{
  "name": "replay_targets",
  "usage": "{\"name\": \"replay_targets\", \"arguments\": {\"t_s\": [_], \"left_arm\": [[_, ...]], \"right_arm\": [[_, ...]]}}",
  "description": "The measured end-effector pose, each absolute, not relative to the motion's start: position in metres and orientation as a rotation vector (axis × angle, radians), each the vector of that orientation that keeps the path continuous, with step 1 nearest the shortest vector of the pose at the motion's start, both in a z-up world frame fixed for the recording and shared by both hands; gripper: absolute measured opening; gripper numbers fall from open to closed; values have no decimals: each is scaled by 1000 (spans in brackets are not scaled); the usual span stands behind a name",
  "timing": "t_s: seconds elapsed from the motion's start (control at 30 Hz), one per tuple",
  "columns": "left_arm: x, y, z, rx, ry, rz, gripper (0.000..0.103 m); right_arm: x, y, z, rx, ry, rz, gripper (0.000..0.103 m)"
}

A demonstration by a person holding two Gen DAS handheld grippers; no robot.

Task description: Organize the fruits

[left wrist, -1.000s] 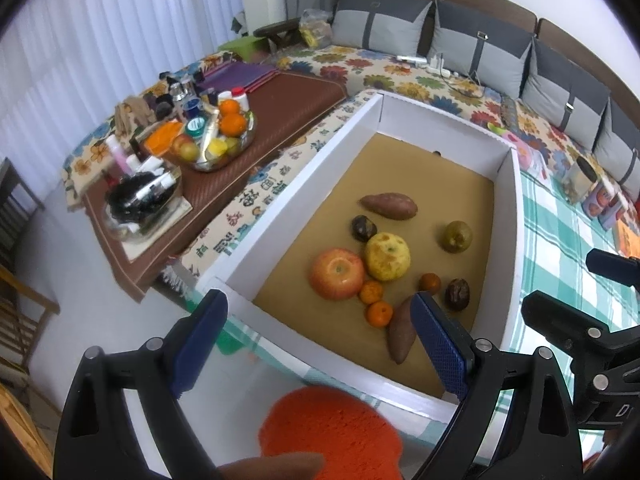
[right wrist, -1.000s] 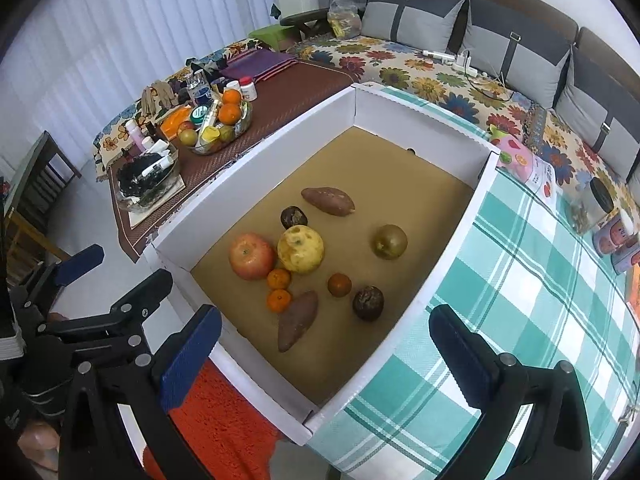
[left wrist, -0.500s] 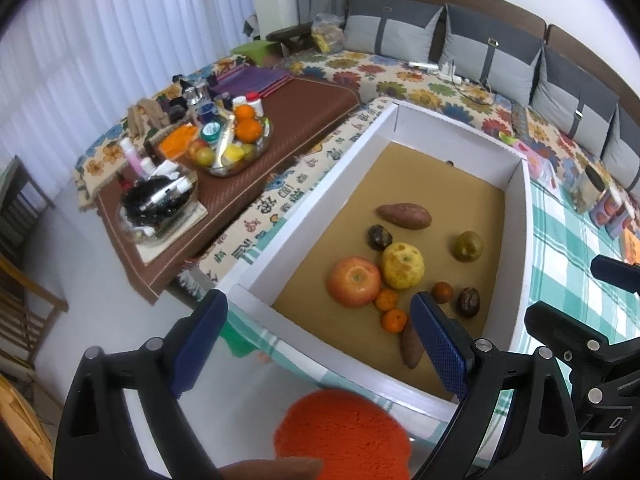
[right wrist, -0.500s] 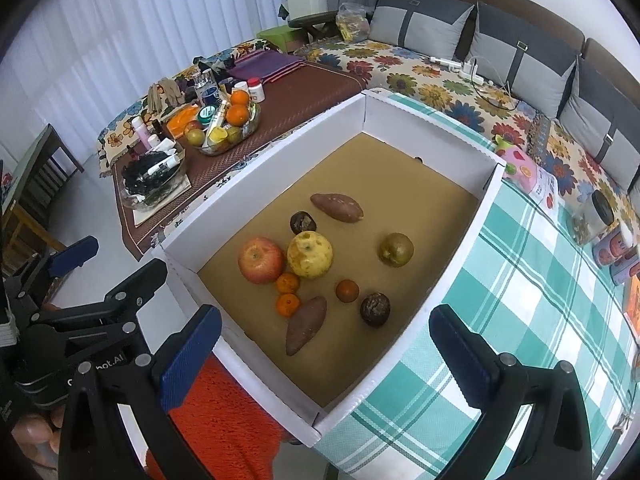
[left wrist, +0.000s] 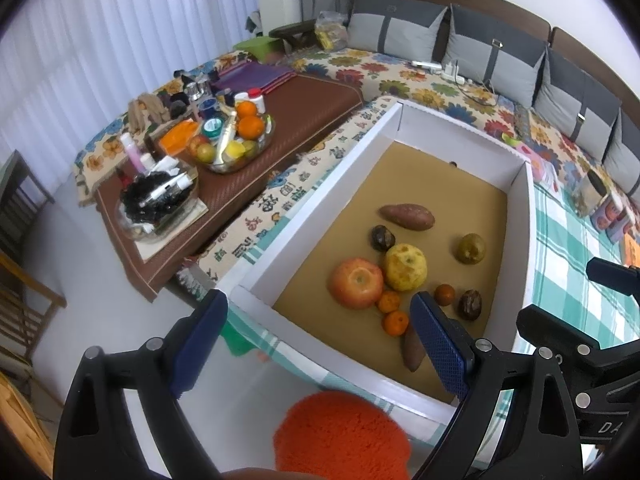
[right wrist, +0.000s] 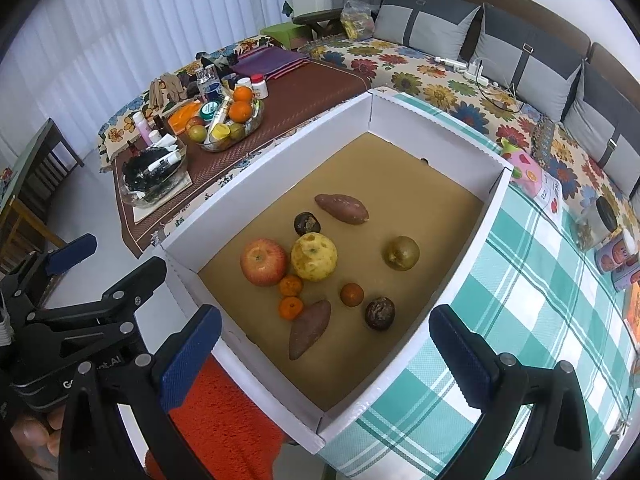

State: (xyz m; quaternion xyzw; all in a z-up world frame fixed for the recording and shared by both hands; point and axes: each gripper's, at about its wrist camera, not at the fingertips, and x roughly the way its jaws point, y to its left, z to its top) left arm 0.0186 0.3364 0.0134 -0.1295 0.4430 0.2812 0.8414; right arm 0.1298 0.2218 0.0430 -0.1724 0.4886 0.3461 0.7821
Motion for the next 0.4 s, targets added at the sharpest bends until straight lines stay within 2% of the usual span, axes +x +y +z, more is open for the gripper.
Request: {"name": "replay_targets", "arguments": {"t_s": [0.4], "left_arm": [[20, 340, 7, -291, 935, 591, 94]], "right_arm": [[137, 223, 37, -369, 1058, 740, 103]]}}
